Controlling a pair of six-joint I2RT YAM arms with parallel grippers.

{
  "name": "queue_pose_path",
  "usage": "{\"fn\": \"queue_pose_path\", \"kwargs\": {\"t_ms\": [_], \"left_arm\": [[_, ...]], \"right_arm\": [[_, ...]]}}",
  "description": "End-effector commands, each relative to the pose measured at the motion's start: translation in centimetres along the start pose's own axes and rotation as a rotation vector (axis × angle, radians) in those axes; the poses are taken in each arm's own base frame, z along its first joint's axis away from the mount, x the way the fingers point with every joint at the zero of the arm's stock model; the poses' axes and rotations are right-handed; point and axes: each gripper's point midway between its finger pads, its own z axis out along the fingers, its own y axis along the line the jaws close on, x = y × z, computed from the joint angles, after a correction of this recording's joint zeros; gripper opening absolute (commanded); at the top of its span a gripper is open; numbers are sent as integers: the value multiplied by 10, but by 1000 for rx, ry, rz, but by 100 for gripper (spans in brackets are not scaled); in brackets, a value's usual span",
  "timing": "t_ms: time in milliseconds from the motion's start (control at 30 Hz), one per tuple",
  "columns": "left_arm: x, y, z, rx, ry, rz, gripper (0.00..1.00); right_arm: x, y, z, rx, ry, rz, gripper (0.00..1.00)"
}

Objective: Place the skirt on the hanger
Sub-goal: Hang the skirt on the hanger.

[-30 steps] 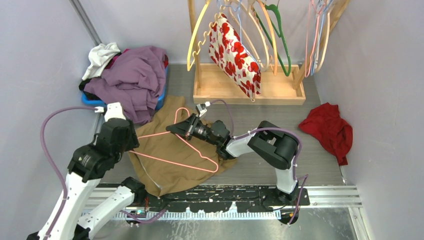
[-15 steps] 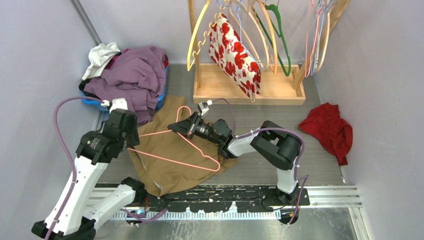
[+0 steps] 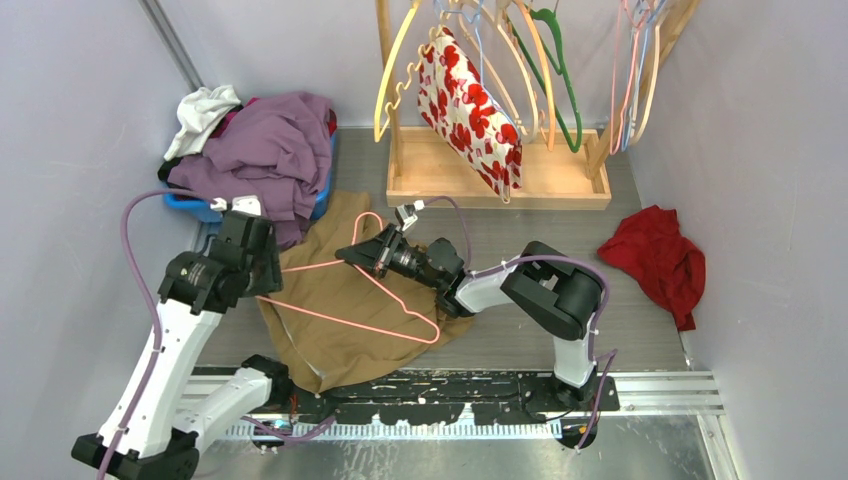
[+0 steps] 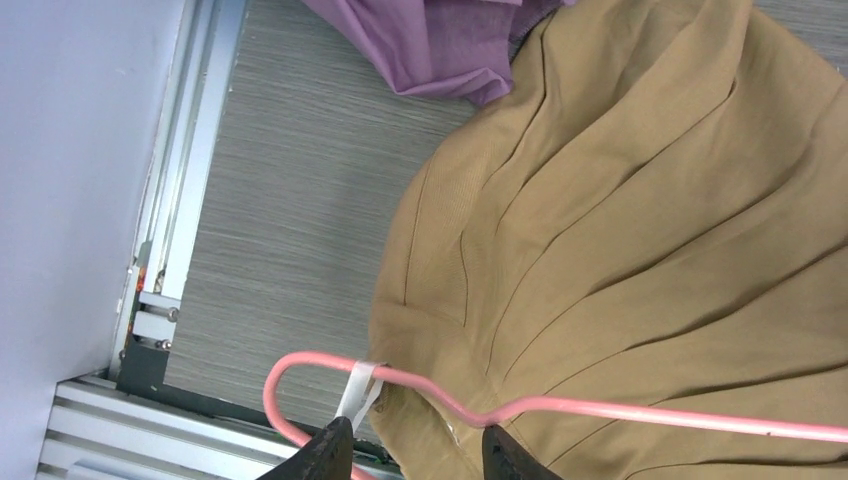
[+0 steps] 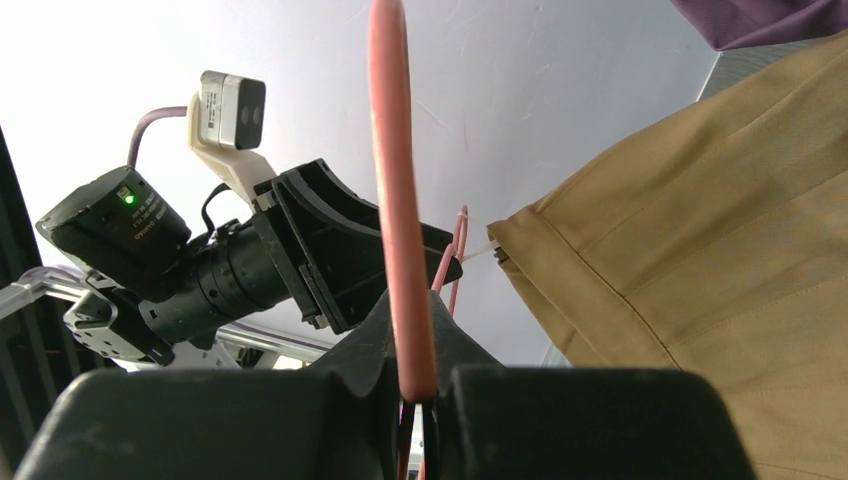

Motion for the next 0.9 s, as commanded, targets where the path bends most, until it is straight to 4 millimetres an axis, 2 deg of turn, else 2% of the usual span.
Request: {"fn": "queue_pose_path", "kwargs": {"t_ms": [0, 200, 333, 600, 867], "left_arm": [[-9, -5, -4, 37, -12, 8, 50], [-10, 2, -4, 2, -9, 11, 50], [-11, -5, -9, 65, -35, -7, 50], [-16, -2, -14, 61, -64, -16, 48], [-15, 16, -9, -58, -43, -1, 48]], "right_arm": [[-3, 62, -1, -178, -3, -34, 1], [-4, 65, -1, -184, -3, -40, 1], [-3, 63, -1, -179, -1, -38, 1], [-4, 64, -1, -183, -1, -39, 1], [-3, 66, -1, -188, 4, -41, 1]]}}
